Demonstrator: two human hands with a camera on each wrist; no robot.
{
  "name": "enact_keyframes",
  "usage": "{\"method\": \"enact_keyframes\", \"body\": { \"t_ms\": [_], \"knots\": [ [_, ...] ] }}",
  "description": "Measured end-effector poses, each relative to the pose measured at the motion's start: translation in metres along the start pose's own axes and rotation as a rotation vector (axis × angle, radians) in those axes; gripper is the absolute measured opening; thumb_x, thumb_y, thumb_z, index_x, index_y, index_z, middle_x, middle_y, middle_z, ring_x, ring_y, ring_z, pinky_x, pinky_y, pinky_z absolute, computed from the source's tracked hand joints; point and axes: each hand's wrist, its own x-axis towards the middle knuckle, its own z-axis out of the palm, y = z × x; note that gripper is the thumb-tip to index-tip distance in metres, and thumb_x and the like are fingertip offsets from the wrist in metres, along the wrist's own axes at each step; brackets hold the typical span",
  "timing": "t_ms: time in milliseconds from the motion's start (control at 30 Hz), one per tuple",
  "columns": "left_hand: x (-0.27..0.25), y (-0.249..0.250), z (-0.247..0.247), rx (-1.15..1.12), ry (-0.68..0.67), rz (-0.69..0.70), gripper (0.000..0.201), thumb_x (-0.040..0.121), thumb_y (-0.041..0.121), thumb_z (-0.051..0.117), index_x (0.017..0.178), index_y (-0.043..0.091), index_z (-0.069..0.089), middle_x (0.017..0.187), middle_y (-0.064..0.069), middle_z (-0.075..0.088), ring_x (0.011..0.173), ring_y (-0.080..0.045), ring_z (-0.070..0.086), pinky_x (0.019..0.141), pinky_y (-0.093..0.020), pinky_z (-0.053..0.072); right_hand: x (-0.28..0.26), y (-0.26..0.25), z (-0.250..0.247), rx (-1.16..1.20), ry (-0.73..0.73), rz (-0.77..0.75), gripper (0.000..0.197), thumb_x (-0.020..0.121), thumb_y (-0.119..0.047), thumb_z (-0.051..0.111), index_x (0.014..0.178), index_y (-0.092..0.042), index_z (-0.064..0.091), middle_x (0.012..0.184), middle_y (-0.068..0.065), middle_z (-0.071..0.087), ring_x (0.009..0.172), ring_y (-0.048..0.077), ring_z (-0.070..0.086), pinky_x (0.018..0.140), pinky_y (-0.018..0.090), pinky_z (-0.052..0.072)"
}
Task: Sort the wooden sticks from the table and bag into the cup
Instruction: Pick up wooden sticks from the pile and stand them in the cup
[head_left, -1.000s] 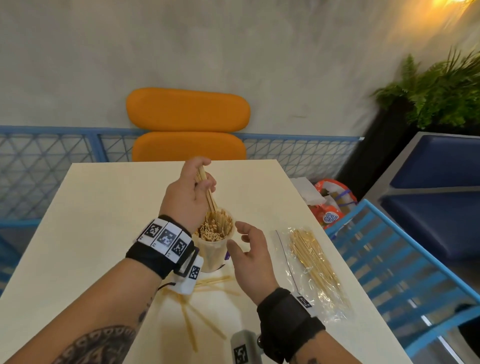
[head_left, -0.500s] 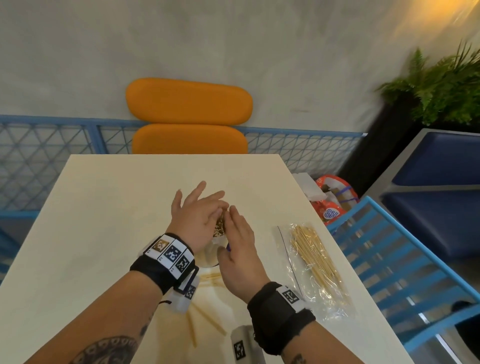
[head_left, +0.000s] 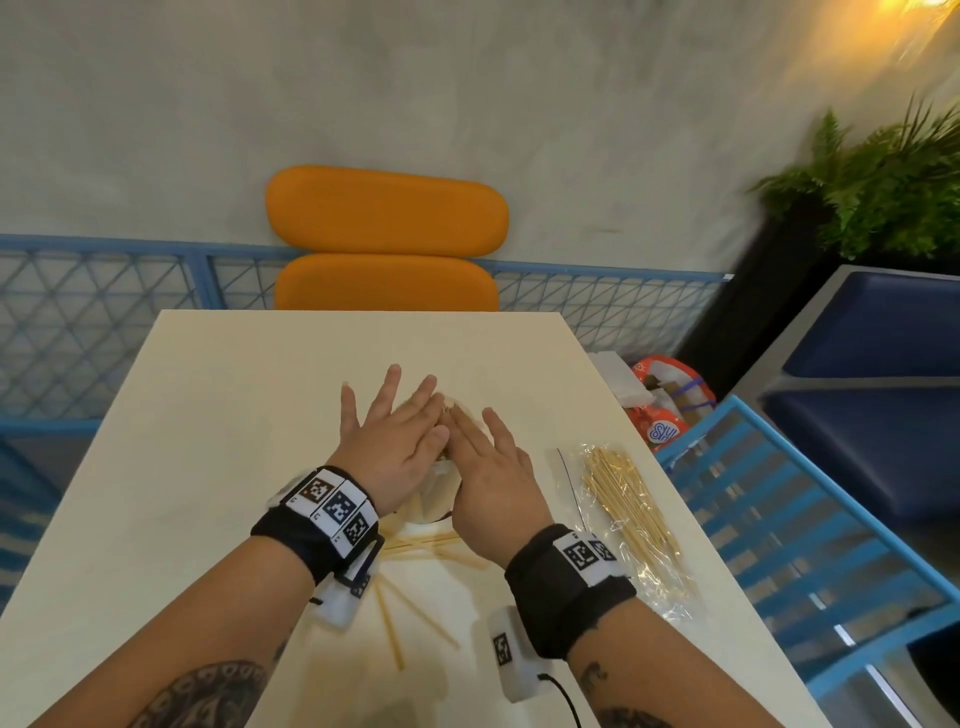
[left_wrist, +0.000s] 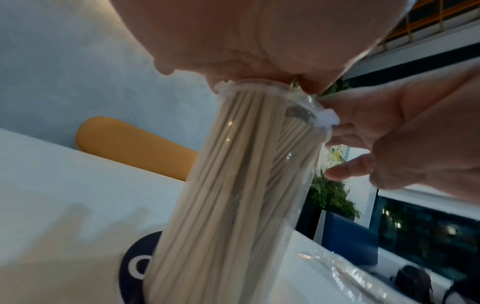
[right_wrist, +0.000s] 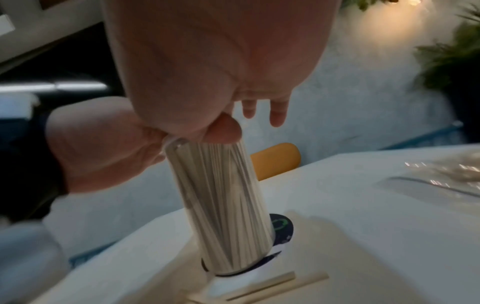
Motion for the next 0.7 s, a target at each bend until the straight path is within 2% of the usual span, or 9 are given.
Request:
{"method": "enact_keyframes", "body": {
  "t_ms": [67,133,200,267,367,467,533,600,700],
  "knots": [
    [-0.007,-0.003,-0.003,-0.174,0.119,-0.028,0.069,0.095,0.058,0.006,0.157,0.033,0.021,0.164,0.020,0.006,0.152,-0.009,-0.013,0.121,-0.050,-0.014,-0.005,0.001,-0.004,0.095,0.056,0.050,0.081,0.086,-0.007,0.041,0.160,-0.026,0.013,0.166,-0.011,0.011,0.153,0.018,0.000,0.119,0.042,0.019],
    [-0.019,-0.010,-0.004,-0.381,0.303,-0.099,0.059,0.099,0.053,0.020,0.151,0.031,0.039,0.159,0.016,0.028,0.151,-0.012,0.012,0.124,-0.043,0.006,-0.013,0.005,-0.002,0.203,0.173,0.138,0.077,0.081,-0.012,0.037,0.157,-0.020,0.025,0.162,-0.005,0.023,0.149,0.020,0.014,0.117,0.037,0.022],
    [-0.034,-0.016,-0.004,-0.573,0.443,-0.200,0.041,0.105,0.037,0.036,0.140,0.026,0.054,0.147,0.008,0.049,0.139,-0.016,0.035,0.118,-0.039,0.026,-0.024,0.010,0.005,0.279,0.270,0.238,0.067,0.083,-0.010,0.041,0.150,-0.016,0.038,0.153,-0.001,0.037,0.139,0.021,0.029,0.109,0.034,0.030],
    [-0.052,-0.025,0.003,-0.700,0.476,-0.343,0.030,0.104,0.026,0.043,0.127,0.024,0.062,0.130,0.005,0.058,0.119,-0.014,0.050,0.104,-0.032,0.037,-0.034,0.013,0.018,0.279,0.228,0.359,0.054,0.088,-0.007,0.047,0.142,-0.016,0.046,0.144,0.000,0.043,0.131,0.022,0.036,0.102,0.036,0.036],
    [-0.079,-0.035,0.020,-0.888,0.430,-0.597,0.016,0.100,0.023,0.050,0.104,0.026,0.065,0.110,-0.002,0.068,0.091,-0.020,0.064,0.087,-0.036,0.049,-0.045,0.012,0.042,0.151,-0.057,0.457,0.043,0.095,-0.018,0.046,0.137,-0.020,0.050,0.140,0.000,0.044,0.129,0.023,0.038,0.101,0.039,0.040],
    [-0.105,-0.034,0.046,-1.032,0.246,-0.787,0.012,0.098,0.018,0.052,0.098,0.015,0.064,0.095,-0.007,0.068,0.075,-0.025,0.063,0.072,-0.038,0.052,-0.047,0.004,0.062,0.007,-0.289,0.296,0.042,0.097,-0.025,0.045,0.139,-0.020,0.046,0.142,-0.001,0.042,0.132,0.025,0.036,0.102,0.043,0.042],
    [-0.119,-0.027,0.062,-1.112,0.148,-0.841,0.013,0.098,0.015,0.051,0.092,0.008,0.060,0.087,-0.010,0.062,0.067,-0.026,0.058,0.065,-0.038,0.049,-0.046,-0.004,0.070,-0.066,-0.337,0.187,0.037,0.098,-0.027,0.045,0.134,-0.018,0.045,0.139,-0.002,0.043,0.131,0.027,0.039,0.100,0.048,0.044],
    [-0.127,-0.019,0.076,-1.198,0.110,-0.876,0.013,0.098,0.009,0.049,0.087,0.005,0.056,0.081,-0.014,0.054,0.060,-0.023,0.052,0.060,-0.035,0.044,-0.045,-0.009,0.074,-0.101,-0.363,0.153,0.038,0.099,-0.029,0.043,0.136,-0.018,0.042,0.142,-0.002,0.042,0.131,0.027,0.039,0.100,0.048,0.043],
    [-0.129,-0.006,0.086,-1.312,0.054,-0.917,0.012,0.095,0.002,0.051,0.097,0.007,0.061,0.079,-0.015,0.061,0.060,-0.026,0.057,0.062,-0.035,0.046,-0.053,-0.016,0.076,-0.169,-0.336,0.151,0.035,0.101,-0.030,0.036,0.132,-0.018,0.047,0.135,0.001,0.046,0.124,0.028,0.044,0.097,0.045,0.042]
  ]
}}
